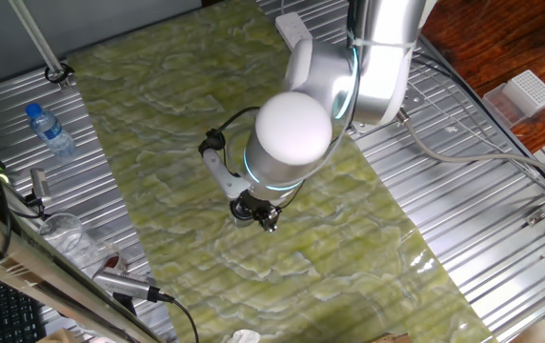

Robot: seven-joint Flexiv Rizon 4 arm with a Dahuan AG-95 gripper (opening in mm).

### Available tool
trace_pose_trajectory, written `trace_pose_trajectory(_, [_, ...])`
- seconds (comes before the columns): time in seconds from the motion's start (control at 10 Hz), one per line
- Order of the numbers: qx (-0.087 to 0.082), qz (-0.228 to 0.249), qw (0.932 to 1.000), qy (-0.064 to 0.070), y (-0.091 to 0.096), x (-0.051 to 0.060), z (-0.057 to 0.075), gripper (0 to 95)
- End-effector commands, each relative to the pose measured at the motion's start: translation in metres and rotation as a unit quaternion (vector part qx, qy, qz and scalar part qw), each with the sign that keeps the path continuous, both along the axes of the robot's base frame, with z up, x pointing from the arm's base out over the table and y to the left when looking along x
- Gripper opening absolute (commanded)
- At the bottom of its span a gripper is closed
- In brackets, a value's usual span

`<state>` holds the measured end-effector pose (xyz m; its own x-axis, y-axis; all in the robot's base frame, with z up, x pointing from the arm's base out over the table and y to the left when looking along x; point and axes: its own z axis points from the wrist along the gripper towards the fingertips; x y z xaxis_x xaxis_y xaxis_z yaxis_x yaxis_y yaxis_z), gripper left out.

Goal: Screw the lid onto the jar

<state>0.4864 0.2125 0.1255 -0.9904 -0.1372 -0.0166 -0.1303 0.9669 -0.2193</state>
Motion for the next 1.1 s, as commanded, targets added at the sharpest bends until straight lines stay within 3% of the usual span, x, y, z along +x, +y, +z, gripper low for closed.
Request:
trace_pose_trajectory(0.1, [0.0,0.002,1.0,-0.003,-0.004,-0.001,0.002,57.0])
trace_pose_trajectory(0.3, [-0.001,0.006,1.0,-0.003,-0.008,-0.001,0.003,57.0])
trace_pose_trajectory(0.4, [-0.001,0.007,1.0,-0.003,-0.01,-0.001,0.004,38.0])
trace_pose_trajectory(1.1, [0.0,0.014,0.9999,-0.008,-0.022,-0.001,0.009,38.0])
